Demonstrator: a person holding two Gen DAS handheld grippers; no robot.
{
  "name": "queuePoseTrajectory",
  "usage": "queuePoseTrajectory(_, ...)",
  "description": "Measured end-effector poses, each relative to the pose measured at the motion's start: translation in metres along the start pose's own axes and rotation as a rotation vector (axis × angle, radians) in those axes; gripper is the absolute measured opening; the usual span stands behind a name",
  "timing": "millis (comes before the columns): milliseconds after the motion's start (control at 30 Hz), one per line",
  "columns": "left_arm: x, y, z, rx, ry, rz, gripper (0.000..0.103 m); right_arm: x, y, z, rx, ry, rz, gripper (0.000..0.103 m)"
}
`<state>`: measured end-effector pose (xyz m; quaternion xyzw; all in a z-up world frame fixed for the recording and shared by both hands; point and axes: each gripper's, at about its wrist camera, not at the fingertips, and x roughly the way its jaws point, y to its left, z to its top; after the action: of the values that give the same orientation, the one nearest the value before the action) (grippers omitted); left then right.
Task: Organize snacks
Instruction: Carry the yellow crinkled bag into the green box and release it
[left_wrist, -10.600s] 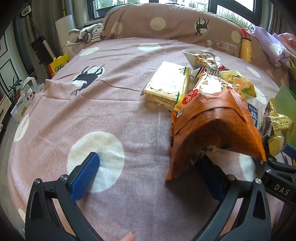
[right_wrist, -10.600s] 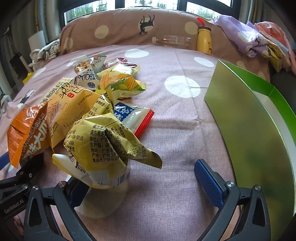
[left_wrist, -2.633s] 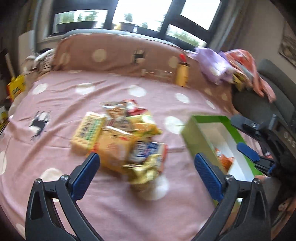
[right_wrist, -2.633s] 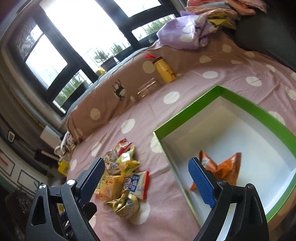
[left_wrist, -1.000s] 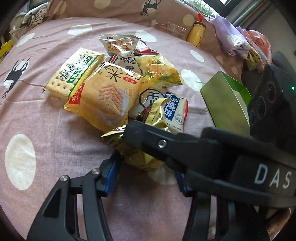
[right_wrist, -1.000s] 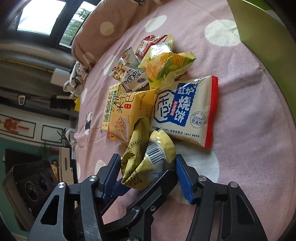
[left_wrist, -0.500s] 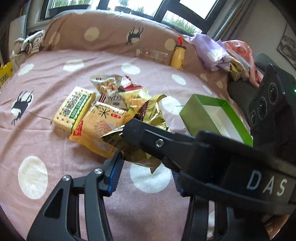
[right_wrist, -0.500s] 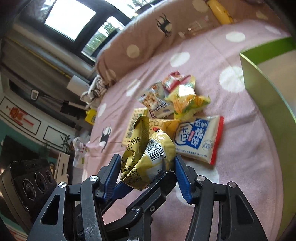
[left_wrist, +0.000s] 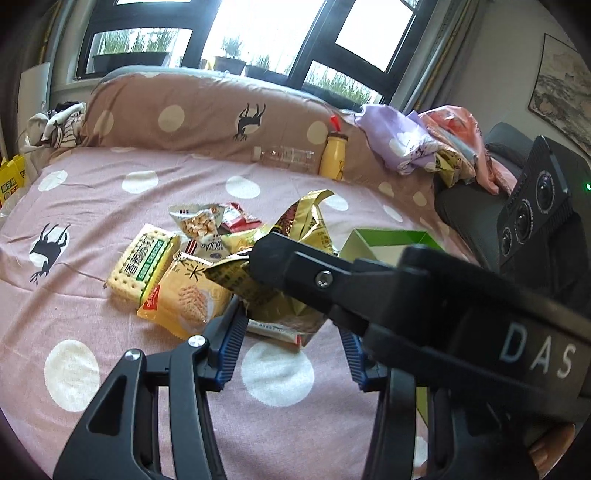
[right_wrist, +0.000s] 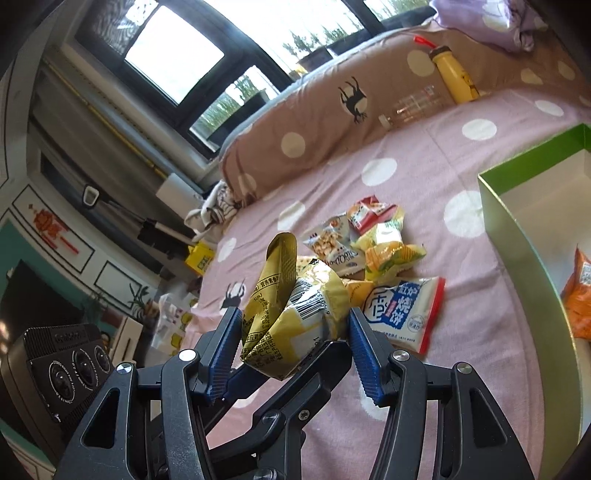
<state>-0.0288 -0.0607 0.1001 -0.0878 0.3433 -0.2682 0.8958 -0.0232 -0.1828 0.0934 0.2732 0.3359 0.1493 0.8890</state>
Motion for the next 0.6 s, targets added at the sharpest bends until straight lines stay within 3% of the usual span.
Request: queuePoseTrajectory(600,-0.004,-0.026,0.009,0.033,-0.038,-0.05,0.047,-0.03,-0.006,0.01,0.007,-0.076,-0.028,0.06)
